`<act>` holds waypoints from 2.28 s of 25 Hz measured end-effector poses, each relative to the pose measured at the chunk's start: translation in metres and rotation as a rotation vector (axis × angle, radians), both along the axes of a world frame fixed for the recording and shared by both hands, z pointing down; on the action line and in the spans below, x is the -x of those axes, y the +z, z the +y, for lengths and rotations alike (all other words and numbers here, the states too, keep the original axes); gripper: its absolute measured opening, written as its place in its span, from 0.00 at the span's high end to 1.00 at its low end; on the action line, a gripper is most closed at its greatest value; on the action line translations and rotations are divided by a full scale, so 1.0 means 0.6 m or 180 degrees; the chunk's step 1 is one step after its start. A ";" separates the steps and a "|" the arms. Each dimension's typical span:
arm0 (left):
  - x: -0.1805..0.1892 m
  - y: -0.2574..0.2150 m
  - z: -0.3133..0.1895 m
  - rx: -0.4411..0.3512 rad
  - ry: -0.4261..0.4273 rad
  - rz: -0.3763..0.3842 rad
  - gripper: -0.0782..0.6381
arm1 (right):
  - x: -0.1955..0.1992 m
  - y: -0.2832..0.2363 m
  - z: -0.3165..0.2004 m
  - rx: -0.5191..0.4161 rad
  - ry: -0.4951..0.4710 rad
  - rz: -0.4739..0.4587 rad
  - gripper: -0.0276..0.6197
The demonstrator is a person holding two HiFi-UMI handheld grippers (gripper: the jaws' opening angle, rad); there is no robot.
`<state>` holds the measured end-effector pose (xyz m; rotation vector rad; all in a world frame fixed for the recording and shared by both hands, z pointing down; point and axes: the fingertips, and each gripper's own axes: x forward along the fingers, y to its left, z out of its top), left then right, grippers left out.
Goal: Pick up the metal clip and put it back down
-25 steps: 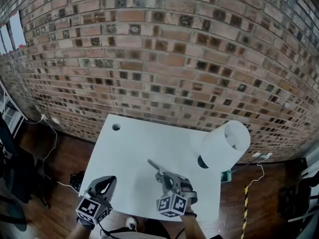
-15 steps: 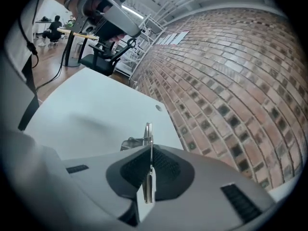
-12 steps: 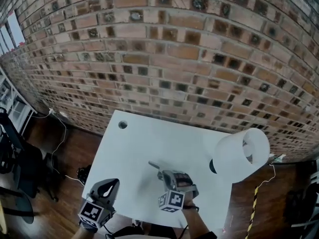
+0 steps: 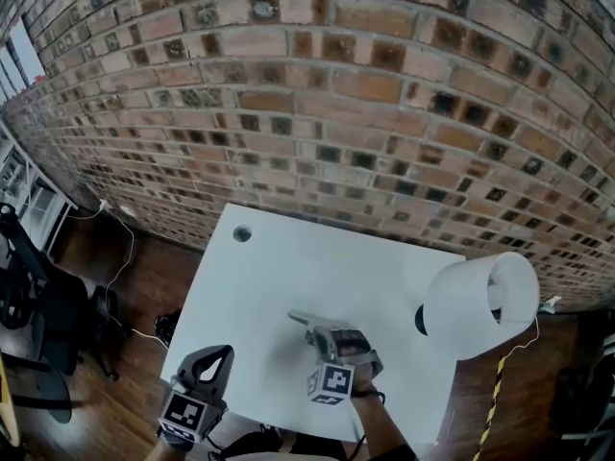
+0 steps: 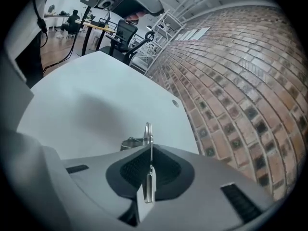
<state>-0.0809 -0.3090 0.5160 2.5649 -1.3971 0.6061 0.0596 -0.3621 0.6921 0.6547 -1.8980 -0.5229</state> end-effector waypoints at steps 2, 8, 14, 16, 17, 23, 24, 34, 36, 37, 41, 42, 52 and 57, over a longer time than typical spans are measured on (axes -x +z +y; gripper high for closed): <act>0.003 0.006 -0.003 0.0021 -0.0032 -0.0050 0.90 | 0.002 0.008 -0.001 0.0042 0.0024 -0.0026 0.95; 0.007 0.014 -0.007 0.0052 -0.0057 -0.0049 0.91 | -0.001 0.017 -0.002 -0.0041 0.0019 0.0091 0.95; -0.001 0.014 -0.007 0.0090 -0.0033 -0.0022 0.91 | 0.004 0.038 0.012 -0.0091 -0.0057 0.0305 0.88; -0.001 0.013 -0.005 0.0097 -0.0030 -0.0022 0.91 | 0.004 0.040 0.015 -0.0084 -0.0022 0.0286 0.87; 0.000 0.013 -0.005 0.0097 -0.0032 -0.0022 0.91 | 0.004 0.041 0.015 -0.0088 -0.0009 0.0283 0.87; 0.009 0.016 0.000 0.0091 -0.0074 -0.0045 0.91 | 0.000 0.037 0.017 0.0016 0.0048 0.0313 0.87; 0.011 0.018 0.001 0.0073 -0.0069 -0.0053 0.91 | 0.000 0.036 0.021 0.0043 0.0039 0.0313 0.87; 0.009 0.006 0.017 -0.0034 0.0003 0.0021 0.91 | -0.024 0.024 0.037 0.0032 0.0166 0.0284 0.84; 0.005 0.001 0.021 -0.0038 0.0022 0.0032 0.91 | -0.031 0.018 0.044 0.0035 0.0224 0.0303 0.84; 0.004 0.001 0.023 -0.0048 0.0036 0.0036 0.91 | -0.034 0.014 0.049 0.0054 0.0263 0.0291 0.84; 0.004 0.006 0.032 -0.0112 0.0125 0.0036 0.91 | -0.058 0.019 0.062 0.0066 0.0455 0.0320 0.84; 0.004 0.005 0.035 -0.0129 0.0154 0.0036 0.91 | -0.064 0.020 0.067 0.0067 0.0494 0.0337 0.84; 0.000 -0.040 0.066 -0.0247 0.0378 0.0231 0.91 | -0.096 -0.088 0.112 -0.0124 0.1429 -0.0417 0.85; 0.005 -0.080 0.081 -0.0448 0.0567 0.0372 0.90 | -0.099 -0.188 0.145 -0.0173 0.2003 -0.1412 0.92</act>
